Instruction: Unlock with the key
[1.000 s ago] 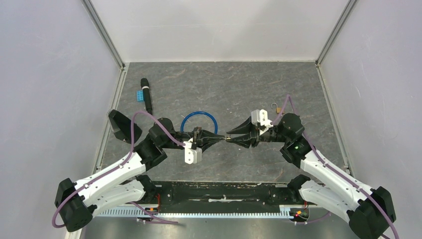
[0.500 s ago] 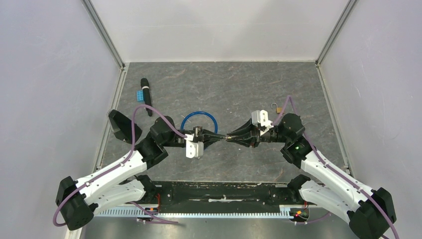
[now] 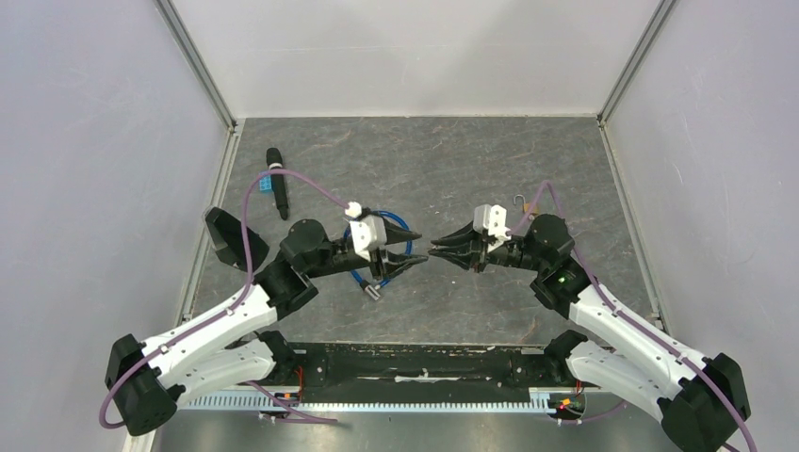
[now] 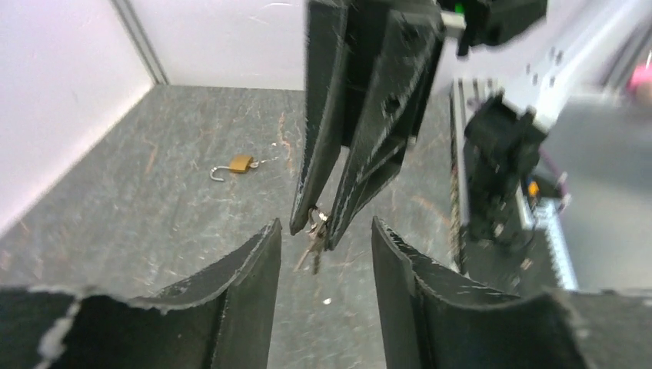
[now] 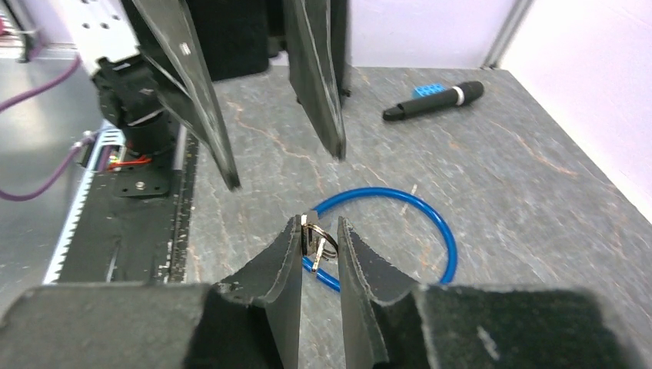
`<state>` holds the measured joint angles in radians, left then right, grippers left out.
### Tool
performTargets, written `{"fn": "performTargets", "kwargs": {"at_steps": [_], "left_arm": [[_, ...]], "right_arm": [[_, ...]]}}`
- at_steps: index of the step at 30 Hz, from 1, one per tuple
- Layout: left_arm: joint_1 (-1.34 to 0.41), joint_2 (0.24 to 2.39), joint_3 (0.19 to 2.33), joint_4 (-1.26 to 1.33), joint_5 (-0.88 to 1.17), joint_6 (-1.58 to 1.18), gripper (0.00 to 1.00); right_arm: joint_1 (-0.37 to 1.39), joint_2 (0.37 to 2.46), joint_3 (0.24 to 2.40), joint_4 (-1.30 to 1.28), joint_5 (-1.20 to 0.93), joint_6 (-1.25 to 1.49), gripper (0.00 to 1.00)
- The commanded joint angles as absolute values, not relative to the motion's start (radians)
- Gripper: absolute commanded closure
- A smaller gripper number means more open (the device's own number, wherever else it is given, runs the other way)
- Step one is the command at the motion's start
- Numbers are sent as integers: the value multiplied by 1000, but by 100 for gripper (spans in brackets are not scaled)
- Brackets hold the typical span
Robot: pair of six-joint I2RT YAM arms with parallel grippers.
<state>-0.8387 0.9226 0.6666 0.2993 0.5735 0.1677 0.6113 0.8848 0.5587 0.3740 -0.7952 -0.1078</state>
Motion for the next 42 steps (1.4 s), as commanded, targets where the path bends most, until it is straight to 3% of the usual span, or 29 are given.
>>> {"fn": "performTargets", "kwargs": {"at_steps": [1, 7, 12, 16, 26, 30, 35, 38, 40, 42], "left_arm": [[-844, 868, 687, 409, 317, -295, 44], [-844, 816, 666, 266, -102, -899, 41], [-843, 856, 599, 251, -196, -1324, 41], [-843, 919, 633, 190, -194, -1405, 28], [-844, 1004, 641, 130, -170, -1626, 25], [-844, 1014, 646, 107, -189, -1598, 26], [-838, 977, 709, -112, -316, -1230, 22], [-829, 1021, 787, -275, -297, -994, 21], [-826, 1057, 848, -424, -287, -895, 20], [-823, 1086, 897, -534, -292, -837, 20]], "right_arm": [[619, 896, 608, 332, -661, -201, 100], [644, 920, 639, 274, -574, -294, 100], [684, 930, 652, 238, -558, -355, 100], [719, 923, 651, 209, -516, -402, 100], [771, 902, 603, 265, -449, -483, 100], [775, 921, 600, 274, -417, -474, 100], [775, 1026, 665, 133, -352, -279, 100], [773, 1078, 693, 49, -296, -155, 86], [773, 1080, 688, 12, -237, -86, 67], [774, 1069, 682, -37, -169, -26, 58]]}}
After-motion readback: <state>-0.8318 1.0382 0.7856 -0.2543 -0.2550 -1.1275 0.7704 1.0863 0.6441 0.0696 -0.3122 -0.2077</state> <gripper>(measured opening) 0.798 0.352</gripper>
